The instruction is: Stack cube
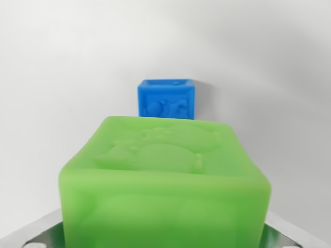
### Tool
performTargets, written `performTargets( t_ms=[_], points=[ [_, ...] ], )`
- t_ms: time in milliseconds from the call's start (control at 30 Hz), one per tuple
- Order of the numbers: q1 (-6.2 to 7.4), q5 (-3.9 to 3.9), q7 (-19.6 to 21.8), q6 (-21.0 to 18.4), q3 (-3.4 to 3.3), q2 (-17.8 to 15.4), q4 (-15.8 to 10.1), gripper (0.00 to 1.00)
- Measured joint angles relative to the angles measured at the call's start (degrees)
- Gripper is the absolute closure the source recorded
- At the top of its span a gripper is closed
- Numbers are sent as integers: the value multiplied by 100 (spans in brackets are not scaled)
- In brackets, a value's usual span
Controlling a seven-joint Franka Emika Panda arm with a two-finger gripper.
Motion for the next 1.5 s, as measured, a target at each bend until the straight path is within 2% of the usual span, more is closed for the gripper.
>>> performTargets(
  t_ms=[833,1500],
  points=[
    [8,-39,-4,738,-5,706,-78,100],
    [20,-62,-1,1159,-23,1140,-71,100]
  ],
)
